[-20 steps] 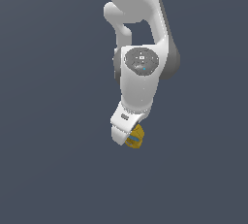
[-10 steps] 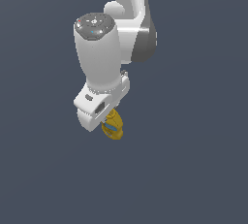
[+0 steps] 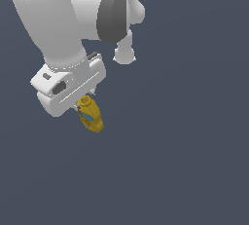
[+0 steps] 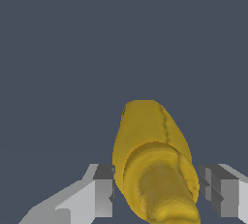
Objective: Pick up the object and move it to a goal position.
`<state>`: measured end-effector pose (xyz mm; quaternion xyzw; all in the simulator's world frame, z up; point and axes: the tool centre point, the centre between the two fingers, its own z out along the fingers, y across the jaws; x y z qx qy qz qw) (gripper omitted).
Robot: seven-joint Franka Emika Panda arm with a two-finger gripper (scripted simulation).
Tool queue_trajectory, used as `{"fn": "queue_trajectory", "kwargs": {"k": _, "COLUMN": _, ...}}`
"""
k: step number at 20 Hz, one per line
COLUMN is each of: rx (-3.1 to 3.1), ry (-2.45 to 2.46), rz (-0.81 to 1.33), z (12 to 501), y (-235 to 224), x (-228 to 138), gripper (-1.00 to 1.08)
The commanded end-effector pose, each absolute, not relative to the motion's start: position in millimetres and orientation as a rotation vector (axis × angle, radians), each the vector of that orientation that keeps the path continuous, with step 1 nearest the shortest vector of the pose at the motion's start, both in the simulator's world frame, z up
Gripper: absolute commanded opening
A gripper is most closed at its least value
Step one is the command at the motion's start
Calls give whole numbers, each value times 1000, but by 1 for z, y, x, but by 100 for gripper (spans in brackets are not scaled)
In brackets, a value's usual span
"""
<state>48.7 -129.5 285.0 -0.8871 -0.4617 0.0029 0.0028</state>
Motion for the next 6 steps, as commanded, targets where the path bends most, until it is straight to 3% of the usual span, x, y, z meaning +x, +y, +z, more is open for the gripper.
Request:
{"fn": "queue_trajectory", "kwargs": {"k": 1, "rx": -2784, "ry": -1454, "rz": -1, "z": 296, "y": -138, "x": 48, "gripper": -100}}
{"fn": "queue_trajectory", "kwargs": {"k": 6, "rx": -2785, "ry": -1454, "rz": 0, "z": 298, "y": -141, "x": 50, "gripper": -100}}
